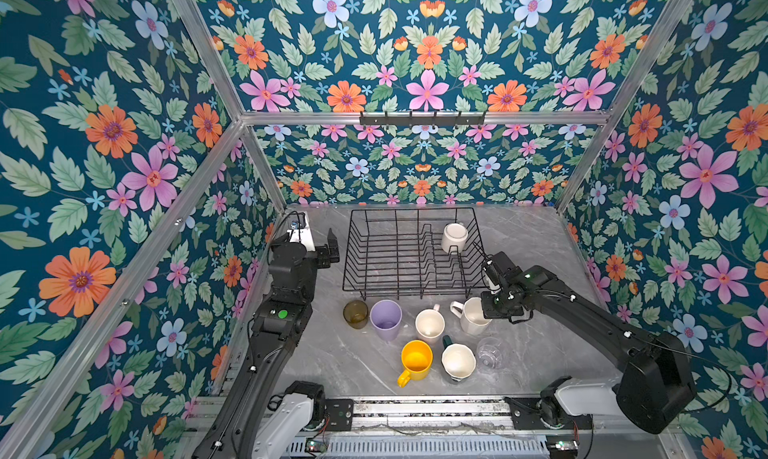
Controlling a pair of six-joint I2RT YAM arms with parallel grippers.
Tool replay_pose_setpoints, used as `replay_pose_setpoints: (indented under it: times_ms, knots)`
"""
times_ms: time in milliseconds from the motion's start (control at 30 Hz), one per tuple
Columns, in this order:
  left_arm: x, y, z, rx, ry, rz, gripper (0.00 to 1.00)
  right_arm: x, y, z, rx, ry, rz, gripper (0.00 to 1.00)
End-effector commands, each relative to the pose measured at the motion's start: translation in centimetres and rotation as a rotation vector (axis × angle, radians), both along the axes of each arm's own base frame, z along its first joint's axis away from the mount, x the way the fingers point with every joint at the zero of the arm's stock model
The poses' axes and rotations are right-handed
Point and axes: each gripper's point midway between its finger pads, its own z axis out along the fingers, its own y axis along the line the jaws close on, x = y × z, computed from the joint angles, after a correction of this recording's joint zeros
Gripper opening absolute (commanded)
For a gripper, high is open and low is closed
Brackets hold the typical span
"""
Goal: Load cups into a dish rack
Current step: Pick up the cup from the center of the table.
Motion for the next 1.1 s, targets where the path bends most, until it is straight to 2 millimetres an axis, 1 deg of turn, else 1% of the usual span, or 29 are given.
replay_pose_setpoints:
  times_ms: [0, 33, 133, 267, 500, 733, 833, 933, 1000, 1067]
  knots:
    - [0.0, 0.1, 0.4, 0.007, -0.011, 0.003, 1.0, 0.2, -0.2, 0.5, -0.014, -0.011, 0.01, 0.03]
    - [0.0, 0.1, 0.5, 0.007, -0.012, 0.004, 1.0, 0.1, -0.2, 0.7, -0.019, -0.008, 0.016, 0.0]
    - [-0.1, 0.1, 0.5, 0.007, -0.014, 0.003, 1.0, 0.1, -0.3, 1.6, -0.024, -0.012, 0.027, 0.0]
    - [-0.1, 0.1, 0.5, 0.007, -0.014, 0.004, 1.0, -0.1, -0.2, 3.4, -0.01, -0.029, 0.045, 0.0]
    - [-0.3, 0.6, 0.9, 0.003, -0.027, 0.031, 1.0, -1.0, -0.5, 6.6, 0.012, -0.062, 0.079, 0.0]
    - [-0.5, 0.5, 1.1, -0.003, -0.043, 0.024, 1.0, -2.2, -0.5, 9.1, 0.051, -0.082, 0.112, 0.0]
    - [-0.7, 0.2, 1.4, -0.015, -0.069, 0.003, 1.0, -2.5, -0.2, 10.8, 0.098, -0.112, 0.112, 0.0]
    - [-1.0, -0.7, 1.9, -0.032, -0.11, -0.056, 1.0, -2.1, 0.7, 12.6, 0.206, -0.155, 0.095, 0.0]
    - [-1.1, -1.6, 2.2, -0.047, -0.124, -0.111, 1.0, -1.4, 1.8, 13.7, 0.307, -0.19, 0.08, 0.0]
    - [-1.2, -2.7, 2.5, -0.059, -0.135, -0.174, 1.0, -0.3, 2.7, 14.5, 0.4, -0.234, 0.064, 0.0]
